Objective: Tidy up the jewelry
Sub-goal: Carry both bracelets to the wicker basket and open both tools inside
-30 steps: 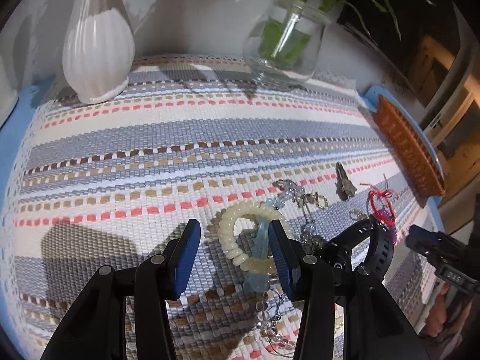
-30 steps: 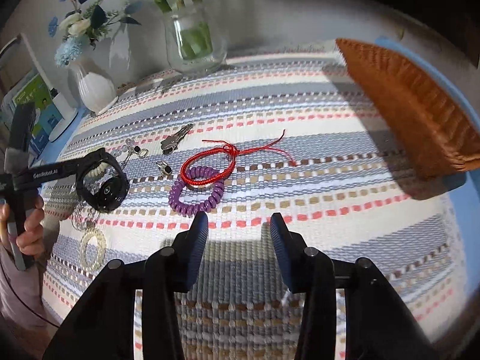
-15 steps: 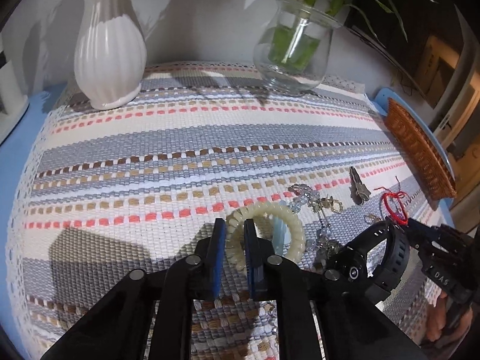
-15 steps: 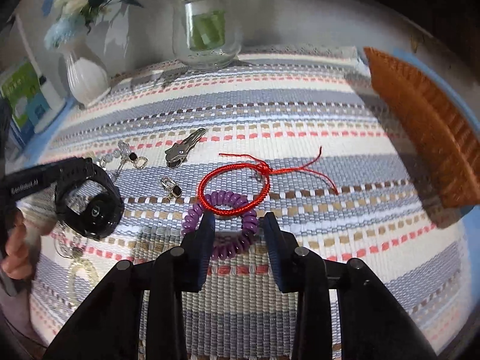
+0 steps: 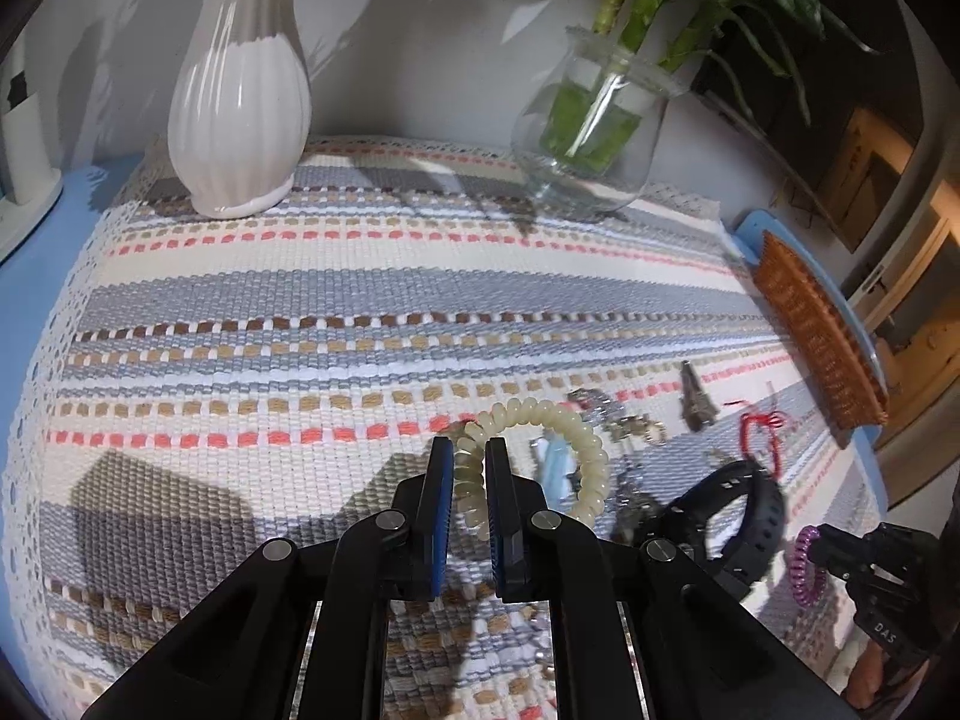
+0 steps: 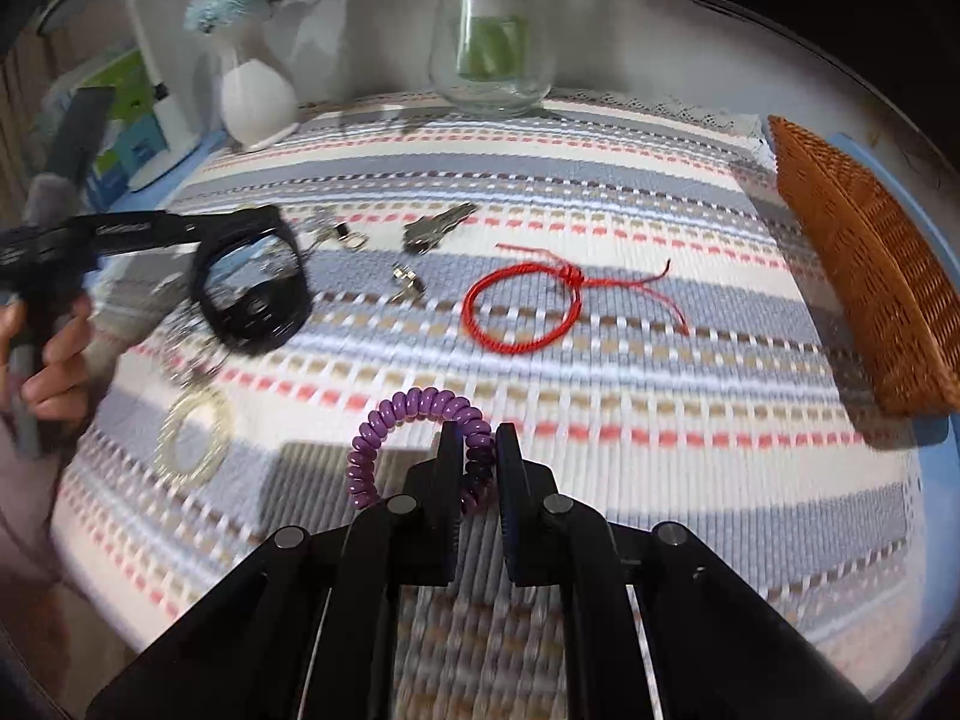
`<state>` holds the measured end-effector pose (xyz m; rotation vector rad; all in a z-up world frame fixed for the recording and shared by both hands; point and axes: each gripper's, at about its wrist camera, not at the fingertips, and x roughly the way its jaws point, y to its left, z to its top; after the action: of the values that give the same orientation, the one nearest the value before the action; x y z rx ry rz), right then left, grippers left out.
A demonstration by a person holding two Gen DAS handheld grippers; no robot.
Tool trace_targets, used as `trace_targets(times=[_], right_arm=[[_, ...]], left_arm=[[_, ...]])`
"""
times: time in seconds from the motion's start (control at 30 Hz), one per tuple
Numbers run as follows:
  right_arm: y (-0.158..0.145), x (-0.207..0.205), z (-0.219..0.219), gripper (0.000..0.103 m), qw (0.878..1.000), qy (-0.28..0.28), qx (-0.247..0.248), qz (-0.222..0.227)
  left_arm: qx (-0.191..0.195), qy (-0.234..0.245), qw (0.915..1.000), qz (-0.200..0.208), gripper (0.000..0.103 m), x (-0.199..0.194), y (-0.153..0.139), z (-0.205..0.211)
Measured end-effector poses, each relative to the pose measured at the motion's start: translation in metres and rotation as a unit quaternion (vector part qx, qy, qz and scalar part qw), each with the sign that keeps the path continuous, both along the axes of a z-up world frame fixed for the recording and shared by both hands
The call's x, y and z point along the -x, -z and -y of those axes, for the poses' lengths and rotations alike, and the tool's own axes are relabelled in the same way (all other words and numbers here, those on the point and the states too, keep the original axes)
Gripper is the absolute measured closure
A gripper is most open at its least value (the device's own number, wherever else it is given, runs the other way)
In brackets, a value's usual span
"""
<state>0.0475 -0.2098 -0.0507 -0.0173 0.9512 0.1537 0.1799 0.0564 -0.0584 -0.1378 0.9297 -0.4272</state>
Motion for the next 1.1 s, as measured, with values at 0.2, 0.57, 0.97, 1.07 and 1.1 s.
trace_targets(times=[0.2,0.57,0.97,1.07,1.1], right_arm=[[-0.021,0.013,0.018,0.090,0.999,0.020,-0.002,0.030],[-0.062,0.003,0.108,0.090,0.992,0.094,-0.015,0.082],[-0.083,-0.012,0.263,0.090,0.966,0.237,-0.018,0.100],[-0.076,-0.024,0.283,0.090,0.962,0.257,-0.003,0.088],[-0.073,-0.028,0.289,0.090,0.963,0.258,-0.002,0.085]], left_arm=[[0.002,0.014,0.9992,0.037,0.093,0.019,-0.037,0.012],[-0.055,0.091,0.9933,0.044,0.093,0.015,-0.120,0.139],[-0.065,0.197,0.9781,0.010,0.093,-0.024,-0.120,0.374],[-0.057,0.210,0.9759,0.011,0.093,-0.029,-0.110,0.416],[-0.055,0.215,0.9750,0.008,0.092,-0.030,-0.104,0.429]])
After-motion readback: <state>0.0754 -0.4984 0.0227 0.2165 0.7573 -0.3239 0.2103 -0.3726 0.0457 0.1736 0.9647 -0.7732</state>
